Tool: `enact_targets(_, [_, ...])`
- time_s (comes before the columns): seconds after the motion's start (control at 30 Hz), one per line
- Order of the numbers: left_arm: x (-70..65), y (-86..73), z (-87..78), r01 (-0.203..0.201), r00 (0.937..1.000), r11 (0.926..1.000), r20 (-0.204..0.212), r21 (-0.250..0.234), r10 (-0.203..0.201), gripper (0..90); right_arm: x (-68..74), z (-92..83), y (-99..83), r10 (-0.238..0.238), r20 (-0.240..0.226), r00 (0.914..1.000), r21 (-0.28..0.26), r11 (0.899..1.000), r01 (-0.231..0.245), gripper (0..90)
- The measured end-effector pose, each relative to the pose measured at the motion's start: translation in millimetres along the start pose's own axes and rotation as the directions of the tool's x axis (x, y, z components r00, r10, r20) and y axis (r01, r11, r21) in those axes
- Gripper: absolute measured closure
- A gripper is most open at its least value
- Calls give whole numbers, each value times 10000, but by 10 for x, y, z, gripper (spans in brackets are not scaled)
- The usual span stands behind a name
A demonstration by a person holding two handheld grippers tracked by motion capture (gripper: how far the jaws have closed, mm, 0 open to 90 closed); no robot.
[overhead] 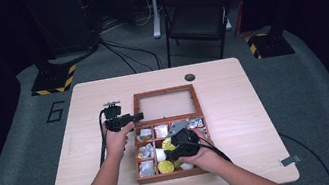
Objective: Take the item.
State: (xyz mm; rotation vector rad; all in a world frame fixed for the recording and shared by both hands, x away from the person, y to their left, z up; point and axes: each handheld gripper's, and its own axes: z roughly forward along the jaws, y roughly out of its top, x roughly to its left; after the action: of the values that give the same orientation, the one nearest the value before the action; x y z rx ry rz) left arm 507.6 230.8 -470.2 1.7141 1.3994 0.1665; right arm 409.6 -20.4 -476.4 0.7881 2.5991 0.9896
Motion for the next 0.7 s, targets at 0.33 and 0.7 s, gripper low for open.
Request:
enact_targets(0.33, [2,-2,9,-12,10000,10000,15,43,12,303,-108,-76,11,573,-344,9978,-291,9979,-583,502])
enact_targets(0.7, [17,4,-1,-68,10000,10000,8,2,68,307,41,11,-23,-660,226,9976,225,9976,655,349])
